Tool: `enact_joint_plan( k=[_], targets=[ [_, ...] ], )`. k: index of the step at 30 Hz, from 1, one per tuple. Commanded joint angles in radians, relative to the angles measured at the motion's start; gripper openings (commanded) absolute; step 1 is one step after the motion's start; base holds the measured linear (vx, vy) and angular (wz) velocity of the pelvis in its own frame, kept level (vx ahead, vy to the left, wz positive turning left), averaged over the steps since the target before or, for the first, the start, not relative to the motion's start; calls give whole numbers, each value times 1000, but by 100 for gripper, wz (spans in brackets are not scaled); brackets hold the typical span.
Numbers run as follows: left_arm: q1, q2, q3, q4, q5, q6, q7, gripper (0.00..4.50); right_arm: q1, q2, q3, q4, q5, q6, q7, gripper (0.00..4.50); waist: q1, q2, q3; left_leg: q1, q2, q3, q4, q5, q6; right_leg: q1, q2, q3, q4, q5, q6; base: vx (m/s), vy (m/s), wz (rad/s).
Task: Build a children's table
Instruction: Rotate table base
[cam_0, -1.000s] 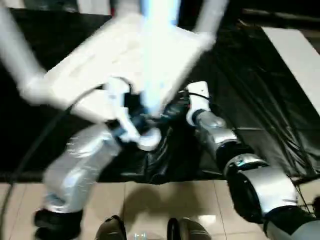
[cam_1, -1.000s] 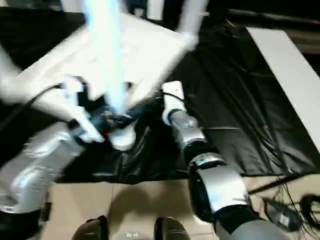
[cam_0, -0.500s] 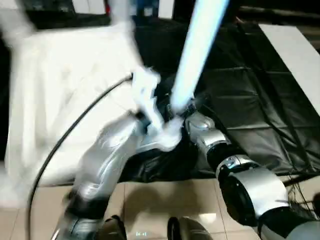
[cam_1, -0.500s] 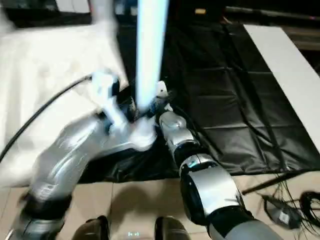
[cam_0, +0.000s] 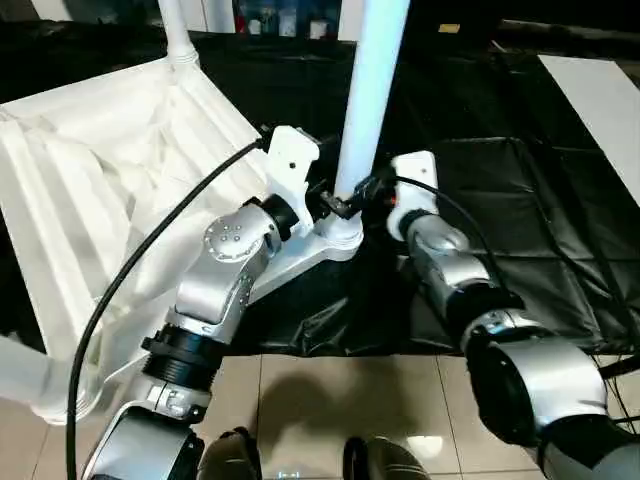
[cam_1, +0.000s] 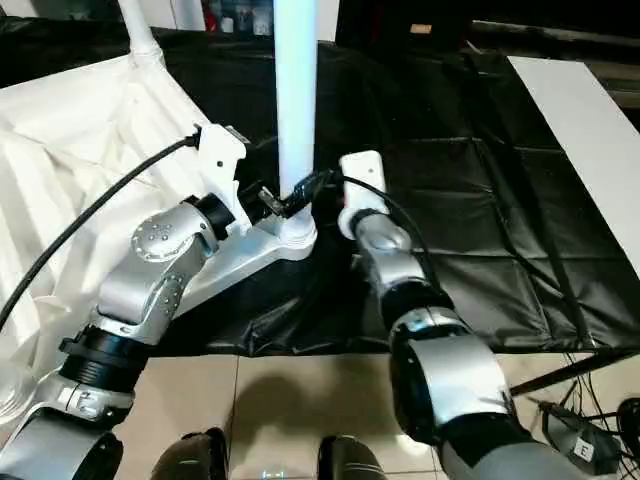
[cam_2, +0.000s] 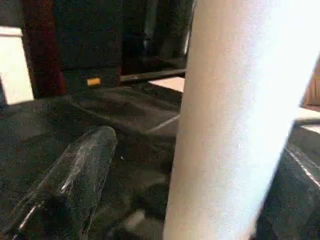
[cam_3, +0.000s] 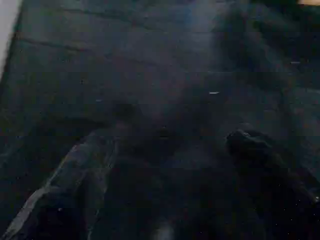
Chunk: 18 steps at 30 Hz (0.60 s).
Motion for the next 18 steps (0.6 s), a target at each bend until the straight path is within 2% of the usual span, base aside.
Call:
enact_joint_plan(
  k=[1,2,4,6,7,8,9,10,11,12,14,15,16,18],
  targets=[
    [18,20,-22,-25,-17,27,-49,447,21,-24,-28,-39,27,-18,17,400,6,17,-115,41,23,-6,-47,-22,126,72,-62,37,-34,285,-332,0,0,0],
    [23,24,-24,-33,-18,31,-53,447,24,-28,-28,-44,26,-21,18,400,7,23,-119,42,23,-8,-47,-26,123,72,-62,36,-34,277,-332,0,0,0],
    [42,34,-25,-66,-20,52,-63,447,39,-44,-29,-69,30,-30,31,400,6,18,-117,38,24,-7,-46,-25,117,73,-61,37,-35,275,-328,0,0,0],
    [86,62,-23,-145,-20,124,-52,447,77,-85,-41,-135,44,-39,65,400,10,29,-126,39,26,-9,-43,-21,114,76,-60,36,-31,291,-324,0,0,0],
    [109,90,-38,-188,-27,164,-76,447,95,-104,-49,-167,55,-31,90,400,10,24,-127,38,24,-7,-43,-18,115,77,-56,36,-30,304,-320,0,0,0],
    [120,107,-48,-206,-23,178,-88,447,104,-114,-52,-182,59,-26,102,400,12,26,-130,38,24,-9,-42,-17,116,78,-57,35,-30,303,-319,0,0,0],
    [148,165,-77,-261,-11,245,-121,447,141,-146,-50,-242,66,-11,143,400,11,22,-127,36,20,-6,-42,-20,116,75,-53,35,-34,286,-314,0,0,0],
    [155,183,-86,-277,-9,266,-133,447,152,-154,-48,-261,68,-6,157,400,16,28,-129,39,22,-9,-41,-33,108,76,-55,35,-34,262,-306,0,0,0],
    [158,191,-89,-283,-8,275,-138,447,157,-158,-47,-269,69,-4,163,400,13,25,-127,37,21,-9,-43,-35,106,76,-52,35,-35,252,-304,0,0,0],
    [171,238,-102,-324,-8,342,-158,447,197,-184,-28,-329,61,24,207,400,14,29,-132,37,18,-8,-40,-40,99,77,-52,35,-37,230,-303,0,0,0],
    [178,280,-110,-366,-9,428,-159,447,243,-214,-7,-401,53,61,253,400,15,32,-134,37,18,-10,-41,-51,88,78,-51,35,-39,198,-295,0,0,0],
    [184,330,-122,-413,14,537,-144,447,322,-262,32,-534,44,149,327,400,15,32,-133,37,17,-9,-44,-75,74,78,-48,35,-48,145,-284,0,0,0],
    [186,338,-125,-419,25,544,-142,447,335,-269,40,-556,42,164,339,400,20,33,-137,38,17,-10,-41,-74,71,81,-48,35,-47,139,-277,0,0,0],
    [193,354,-131,-431,55,556,-134,447,367,-287,59,-612,37,199,364,400,19,32,-135,35,15,-10,-43,-81,67,78,-50,36,-55,92,-264,0,0,0]
  ],
)
